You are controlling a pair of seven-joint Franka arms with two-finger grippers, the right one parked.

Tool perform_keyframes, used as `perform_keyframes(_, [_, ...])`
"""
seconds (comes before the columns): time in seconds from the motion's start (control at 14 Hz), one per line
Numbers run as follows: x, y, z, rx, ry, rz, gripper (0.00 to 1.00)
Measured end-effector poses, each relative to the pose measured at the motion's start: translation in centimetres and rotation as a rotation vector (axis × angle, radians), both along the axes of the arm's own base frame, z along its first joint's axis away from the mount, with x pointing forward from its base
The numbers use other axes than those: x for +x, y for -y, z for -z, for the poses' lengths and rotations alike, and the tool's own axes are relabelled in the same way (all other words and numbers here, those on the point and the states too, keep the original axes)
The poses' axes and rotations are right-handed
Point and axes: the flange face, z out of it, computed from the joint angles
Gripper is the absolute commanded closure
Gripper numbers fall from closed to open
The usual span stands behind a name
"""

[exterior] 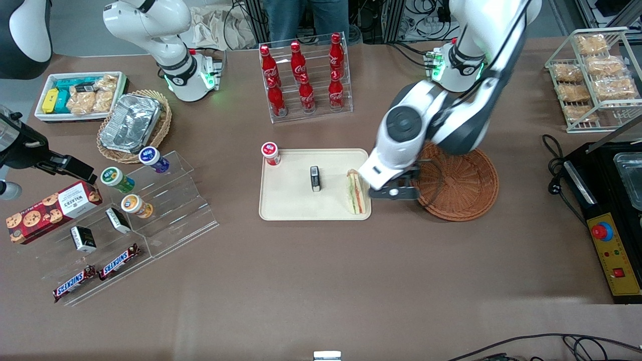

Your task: Place sandwich from basket to tray

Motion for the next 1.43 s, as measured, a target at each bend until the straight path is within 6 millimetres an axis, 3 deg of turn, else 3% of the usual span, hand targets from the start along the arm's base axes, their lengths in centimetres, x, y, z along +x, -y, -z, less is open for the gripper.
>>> perform_keyframes(0.14, [0.3,-3.6,-3.5,0.031,-0.002,-0.028,0.01])
perform_keyframes(0.36, [1.0,-8.3,-5.9,0.084,-0.019,-0.078,0.01])
perform_keyframes(0.64, [0.3,-10.6,-8.2,0.169,-0.013,-0.095,0.00])
perform_keyframes(1.0, [1.2,-16.9,-11.8,0.163,0.007,-0.081,0.00])
perform_keyframes(1.29, [1.3,-19.3,-13.0,0.159,0.007,-0.062,0.00])
perform_keyframes(1.43, [1.4,-21.7,-13.5,0.129,-0.013,-0.048,0.00])
